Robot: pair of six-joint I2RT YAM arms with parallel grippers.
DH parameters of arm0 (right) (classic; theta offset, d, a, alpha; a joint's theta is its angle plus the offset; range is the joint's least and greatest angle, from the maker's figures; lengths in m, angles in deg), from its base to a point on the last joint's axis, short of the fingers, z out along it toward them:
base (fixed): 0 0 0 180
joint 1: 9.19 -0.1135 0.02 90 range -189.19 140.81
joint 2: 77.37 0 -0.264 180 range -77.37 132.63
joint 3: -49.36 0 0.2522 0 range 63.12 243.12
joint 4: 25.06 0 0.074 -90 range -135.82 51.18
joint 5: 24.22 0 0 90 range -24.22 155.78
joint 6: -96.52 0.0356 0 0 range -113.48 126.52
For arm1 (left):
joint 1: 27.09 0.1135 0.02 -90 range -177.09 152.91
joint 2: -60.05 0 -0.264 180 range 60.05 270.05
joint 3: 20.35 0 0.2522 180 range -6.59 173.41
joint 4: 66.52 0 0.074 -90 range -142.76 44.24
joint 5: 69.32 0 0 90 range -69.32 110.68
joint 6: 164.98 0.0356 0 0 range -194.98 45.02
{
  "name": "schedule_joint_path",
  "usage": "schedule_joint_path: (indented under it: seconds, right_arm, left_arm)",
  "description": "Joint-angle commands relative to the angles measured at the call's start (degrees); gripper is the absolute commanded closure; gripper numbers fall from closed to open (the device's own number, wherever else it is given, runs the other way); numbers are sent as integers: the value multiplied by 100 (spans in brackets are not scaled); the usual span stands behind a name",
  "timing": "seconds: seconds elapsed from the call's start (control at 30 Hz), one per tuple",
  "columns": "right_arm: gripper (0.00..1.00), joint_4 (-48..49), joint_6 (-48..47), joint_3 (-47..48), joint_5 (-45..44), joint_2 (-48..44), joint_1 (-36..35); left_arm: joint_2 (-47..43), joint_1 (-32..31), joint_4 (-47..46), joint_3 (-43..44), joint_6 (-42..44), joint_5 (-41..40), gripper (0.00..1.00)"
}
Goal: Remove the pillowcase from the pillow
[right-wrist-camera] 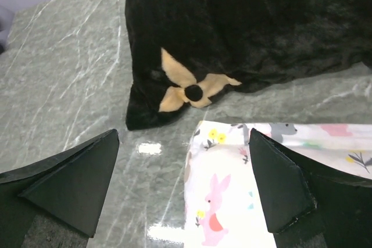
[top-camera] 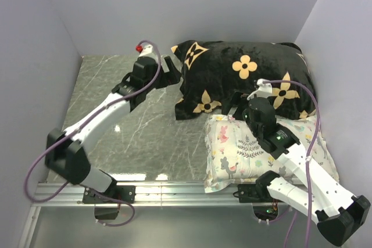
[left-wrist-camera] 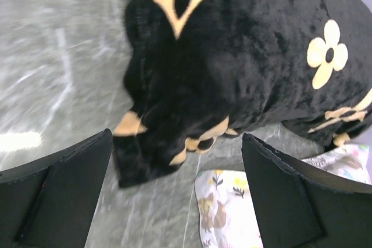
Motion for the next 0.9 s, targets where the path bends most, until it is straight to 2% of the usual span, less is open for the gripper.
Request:
schedule_joint_path:
  seconds: [0.0, 0.17, 0.37, 0.43, 0.57, 0.63, 0.67, 0.73, 0.77, 0.8, 0.87]
  right_arm:
    - [0, 55, -39, 466, 59, 234, 13]
    - [0, 143, -56, 590, 112, 594, 13]
    - [0, 213, -109, 616, 112, 902, 22]
    - [0, 257, -135, 581, 77, 973, 21]
    - [0, 362, -135, 555, 85, 1236, 13]
    - [0, 407, -135, 546, 112, 1376, 13]
    - [0, 442, -135, 537, 121, 1412, 13]
    - [0, 468, -144, 546, 129, 1482, 22]
    - [0, 468, -161, 555, 121, 1552, 13]
    - [0, 468, -162, 589, 138, 1588, 21]
    - [0, 503, -197, 625, 138, 1693, 13]
  left_arm:
    - [667, 374, -677, 460, 319, 1467, 1]
    - [1845, 525, -1503, 882, 293, 2390, 1]
    - [3032, 587, -2804, 1252, -137, 3418, 1]
    - [3365, 595, -3146, 1357, -347, 3569, 1]
    - [3744, 587, -3210, 1472, -594, 3596, 3]
    - [3815, 587, -3070, 1507, -638, 3359, 17]
    - [3807, 587, -2973, 1490, -630, 3280, 39]
    - [3623, 604, -2771, 1437, -586, 2885, 61]
    - [3518, 622, -2727, 1402, -560, 2788, 85]
    - [3412, 657, -2596, 1332, -551, 2683, 99]
    - [2999, 718, -2314, 1340, -516, 2182, 100]
